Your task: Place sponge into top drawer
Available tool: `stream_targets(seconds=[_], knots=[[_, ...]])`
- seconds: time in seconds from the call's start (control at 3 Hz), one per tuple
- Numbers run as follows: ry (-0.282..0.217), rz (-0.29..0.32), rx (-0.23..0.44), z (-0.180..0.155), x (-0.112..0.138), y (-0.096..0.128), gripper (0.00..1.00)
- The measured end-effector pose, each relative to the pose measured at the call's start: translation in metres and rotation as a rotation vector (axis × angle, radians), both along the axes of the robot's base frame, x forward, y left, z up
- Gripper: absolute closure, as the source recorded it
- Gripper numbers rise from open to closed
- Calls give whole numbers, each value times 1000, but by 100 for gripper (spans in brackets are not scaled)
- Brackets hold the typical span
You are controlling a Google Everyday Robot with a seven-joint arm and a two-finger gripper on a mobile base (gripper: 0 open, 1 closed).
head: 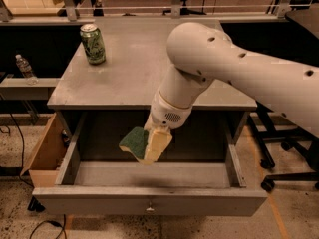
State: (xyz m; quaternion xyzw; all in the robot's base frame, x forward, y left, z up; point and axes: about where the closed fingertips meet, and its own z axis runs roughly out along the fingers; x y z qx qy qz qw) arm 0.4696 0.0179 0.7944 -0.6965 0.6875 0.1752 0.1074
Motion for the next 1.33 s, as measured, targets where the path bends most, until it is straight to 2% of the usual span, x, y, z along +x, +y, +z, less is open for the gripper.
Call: stream_targets(seconds=[0.33,1.33], knots=[[0,3,-1,0,-1,1,82],[-1,9,-4,0,-3,3,13]])
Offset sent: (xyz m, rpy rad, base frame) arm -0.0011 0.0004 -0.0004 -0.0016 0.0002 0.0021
